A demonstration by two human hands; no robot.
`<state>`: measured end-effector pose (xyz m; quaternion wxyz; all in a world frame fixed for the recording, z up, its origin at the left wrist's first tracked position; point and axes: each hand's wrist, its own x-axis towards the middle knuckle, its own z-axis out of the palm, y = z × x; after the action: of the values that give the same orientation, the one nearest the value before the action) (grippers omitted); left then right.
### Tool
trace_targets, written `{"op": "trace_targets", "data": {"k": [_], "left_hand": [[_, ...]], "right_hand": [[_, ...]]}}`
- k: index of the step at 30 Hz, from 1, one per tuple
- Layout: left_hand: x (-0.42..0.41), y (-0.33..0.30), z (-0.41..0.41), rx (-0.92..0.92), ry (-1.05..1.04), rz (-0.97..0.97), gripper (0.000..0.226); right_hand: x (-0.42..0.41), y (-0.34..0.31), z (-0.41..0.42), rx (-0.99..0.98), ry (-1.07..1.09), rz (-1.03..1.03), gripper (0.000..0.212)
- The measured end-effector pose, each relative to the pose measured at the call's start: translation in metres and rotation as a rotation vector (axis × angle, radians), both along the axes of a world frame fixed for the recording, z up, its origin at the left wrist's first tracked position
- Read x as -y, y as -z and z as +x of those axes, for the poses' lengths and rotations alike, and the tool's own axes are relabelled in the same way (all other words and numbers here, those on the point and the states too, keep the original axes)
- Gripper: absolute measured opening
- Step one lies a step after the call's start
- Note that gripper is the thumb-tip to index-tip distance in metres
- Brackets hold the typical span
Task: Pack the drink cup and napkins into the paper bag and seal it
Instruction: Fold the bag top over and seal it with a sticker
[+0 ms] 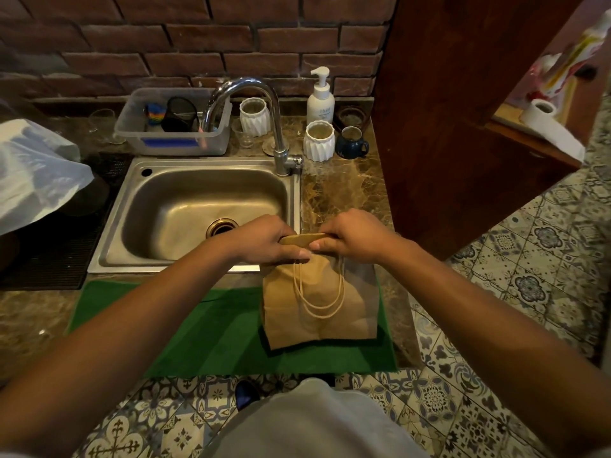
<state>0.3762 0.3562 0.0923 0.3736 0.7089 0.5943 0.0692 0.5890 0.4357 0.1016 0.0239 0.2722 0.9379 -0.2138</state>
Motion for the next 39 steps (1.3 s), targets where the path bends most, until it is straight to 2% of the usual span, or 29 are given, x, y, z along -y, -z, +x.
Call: {"op": "trace_targets", "data": {"k": [2, 7, 13, 16, 18, 21, 24, 30, 36, 39], "left_hand": [[0.0, -0.001, -0.002, 0.062, 0.002, 0.028, 0.039], [-0.002, 0.003, -0.005, 0.054, -0.022, 0.151, 0.035], [-0.003, 0.005, 0.0, 0.049, -0.076, 0.121, 0.035], [-0.002, 0.002, -0.004, -0.017, -0.056, 0.124, 0.039], [0.0, 0.002, -0.008, 0.001, -0.068, 0.125, 0.042], [0.001, 0.003, -0.007, 0.02, -0.085, 0.102, 0.042], [0.003, -0.001, -0.003, 0.052, -0.097, 0.112, 0.031], [0.001, -0.003, -0.001, 0.023, -0.068, 0.157, 0.016], [-0.002, -0.001, 0.008, -0.009, -0.043, 0.046, 0.024], [-0.006, 0.001, 0.012, -0.047, -0.034, 0.087, 0.031]], "right_hand": [[0.001, 0.001, -0.001, -0.02, 0.006, 0.027, 0.038], [-0.008, -0.003, 0.003, 0.027, 0.017, 0.022, 0.034], [-0.017, 0.003, 0.011, -0.003, 0.032, 0.056, 0.04], [-0.016, 0.007, 0.016, -0.029, 0.06, -0.038, 0.041], [-0.021, 0.004, 0.021, -0.031, 0.081, -0.121, 0.036], [-0.025, 0.0, 0.023, -0.048, 0.081, -0.113, 0.032], [-0.023, 0.002, 0.021, -0.062, 0.076, -0.107, 0.031], [-0.03, 0.005, 0.034, -0.081, 0.171, -0.339, 0.025], [-0.032, 0.006, 0.037, -0.095, 0.098, -0.188, 0.022], [-0.033, 0.009, 0.039, -0.139, 0.115, -0.2, 0.02]]}}
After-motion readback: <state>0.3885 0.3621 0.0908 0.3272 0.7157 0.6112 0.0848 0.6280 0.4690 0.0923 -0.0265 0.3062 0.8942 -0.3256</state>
